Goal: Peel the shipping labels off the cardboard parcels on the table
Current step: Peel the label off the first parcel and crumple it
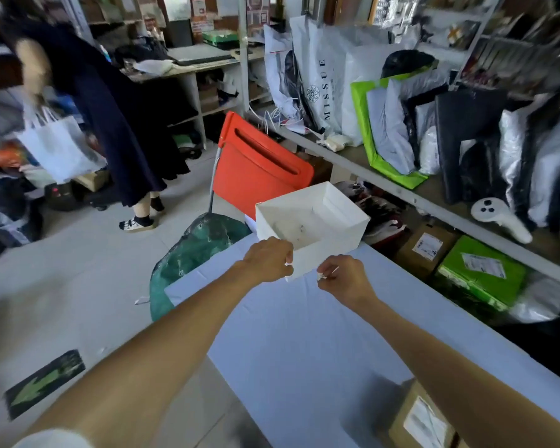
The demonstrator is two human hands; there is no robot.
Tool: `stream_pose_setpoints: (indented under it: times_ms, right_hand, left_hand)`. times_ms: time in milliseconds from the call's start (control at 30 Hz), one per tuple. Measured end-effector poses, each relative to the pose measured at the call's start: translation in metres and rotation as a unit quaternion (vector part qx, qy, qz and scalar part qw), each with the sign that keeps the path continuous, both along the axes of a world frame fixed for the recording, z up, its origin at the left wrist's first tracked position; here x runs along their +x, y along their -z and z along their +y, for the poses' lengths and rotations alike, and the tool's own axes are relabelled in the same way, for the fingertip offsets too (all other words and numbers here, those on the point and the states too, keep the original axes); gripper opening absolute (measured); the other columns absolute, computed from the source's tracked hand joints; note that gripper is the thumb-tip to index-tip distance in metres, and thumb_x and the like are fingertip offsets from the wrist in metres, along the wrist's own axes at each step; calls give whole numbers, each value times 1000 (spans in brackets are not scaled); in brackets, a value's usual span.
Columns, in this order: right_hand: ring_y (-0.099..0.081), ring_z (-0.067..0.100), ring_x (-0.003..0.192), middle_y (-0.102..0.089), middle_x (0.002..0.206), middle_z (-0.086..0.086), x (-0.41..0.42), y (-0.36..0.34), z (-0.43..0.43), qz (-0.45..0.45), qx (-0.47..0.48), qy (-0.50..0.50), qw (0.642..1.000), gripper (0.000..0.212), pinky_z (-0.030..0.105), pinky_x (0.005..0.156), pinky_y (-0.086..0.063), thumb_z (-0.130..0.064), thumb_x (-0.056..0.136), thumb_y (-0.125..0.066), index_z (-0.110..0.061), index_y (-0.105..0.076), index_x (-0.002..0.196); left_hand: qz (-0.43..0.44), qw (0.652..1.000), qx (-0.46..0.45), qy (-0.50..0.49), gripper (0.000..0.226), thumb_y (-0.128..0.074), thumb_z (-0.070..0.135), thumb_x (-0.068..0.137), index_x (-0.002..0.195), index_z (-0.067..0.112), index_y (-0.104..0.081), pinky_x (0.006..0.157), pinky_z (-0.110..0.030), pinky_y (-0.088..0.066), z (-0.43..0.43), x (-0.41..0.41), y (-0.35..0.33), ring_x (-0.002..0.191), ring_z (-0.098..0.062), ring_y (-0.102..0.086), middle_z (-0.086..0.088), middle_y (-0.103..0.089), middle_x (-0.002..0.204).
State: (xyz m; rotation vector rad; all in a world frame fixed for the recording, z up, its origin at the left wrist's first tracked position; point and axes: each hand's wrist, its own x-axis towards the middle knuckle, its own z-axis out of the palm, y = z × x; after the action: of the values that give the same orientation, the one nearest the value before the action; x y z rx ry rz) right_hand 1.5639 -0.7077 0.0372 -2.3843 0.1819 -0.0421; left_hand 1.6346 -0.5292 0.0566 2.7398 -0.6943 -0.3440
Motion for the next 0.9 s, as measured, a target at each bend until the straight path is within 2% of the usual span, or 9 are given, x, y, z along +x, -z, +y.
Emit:
stream_pose_setpoints:
  times_ms: [167, 300, 400, 467, 500, 667, 767, 900]
  right_hand:
    - [-58, 12, 72, -64, 79, 3, 72, -9, 6, -4, -25, -2, 1000, 16, 15, 66, -42, 3, 70, -72, -6, -71, 83]
    - [-64, 20, 83, -70, 90, 9, 125, -16, 14, -34, -59, 7, 998, 19, 15, 69, -41, 5, 73, -67, -4, -71, 89]
    - [-60, 24, 108, -66, 116, 11, 157, -15, 17, -12, -88, 7, 996, 37, 27, 90, -49, 7, 81, -56, -2, -64, 115]
    - [-51, 27, 123, -55, 134, 12, 169, -11, 18, 47, -105, -10, 993, 53, 33, 102, -44, 1, 85, -57, -4, -48, 137]
    - [-47, 27, 127, -52, 137, 12, 173, -9, 18, 67, -119, -15, 991, 56, 33, 104, -41, -2, 87, -57, -4, -43, 141]
    - [-44, 27, 127, -51, 135, 13, 176, 0, 14, 70, -139, 6, 988, 44, 30, 101, -37, -7, 90, -51, -4, -49, 134]
    - [-50, 27, 122, -47, 133, 14, 178, 0, 8, 66, -136, 9, 988, 40, 34, 103, -42, -3, 89, -49, -3, -55, 128]
    - [-53, 26, 118, -45, 131, 13, 177, -1, 3, 65, -127, -7, 990, 37, 33, 101, -44, -3, 87, -52, -1, -58, 123]
  left_hand:
    - [10, 1000, 10, 20, 20, -62, 25, 86, 104, 16, -62, 86, -34, -48, 4, 55, -5, 107, -26, -58, -4, -63, 115]
    - [1, 1000, 7, 27, 17, -61, 25, 87, 101, 15, -63, 100, -45, -42, 5, 88, -13, 107, -23, -57, -3, -65, 110]
    - [5, 999, 6, 38, 18, -60, 23, 88, 103, 15, -63, 91, -37, -45, 3, 109, -17, 108, -25, -56, -5, -63, 112]
    - [8, 999, 9, 44, 18, -59, 23, 87, 104, 15, -63, 86, -35, -46, 1, 119, -20, 108, -26, -56, -6, -62, 113]
    - [10, 999, 10, 45, 19, -59, 22, 87, 104, 15, -63, 88, -35, -47, -1, 124, -22, 107, -26, -57, -7, -62, 114]
    - [15, 999, 5, 48, 20, -58, 20, 87, 105, 13, -64, 90, -40, -50, -6, 140, -26, 105, -27, -58, -7, -64, 112]
    - [16, 999, 3, 48, 20, -59, 20, 87, 106, 13, -64, 88, -40, -52, -8, 145, -25, 103, -27, -59, -7, -64, 111]
    - [9, 998, -5, 54, 20, -59, 19, 89, 106, 10, -64, 81, -33, -51, -12, 146, -24, 101, -26, -60, -8, -65, 110]
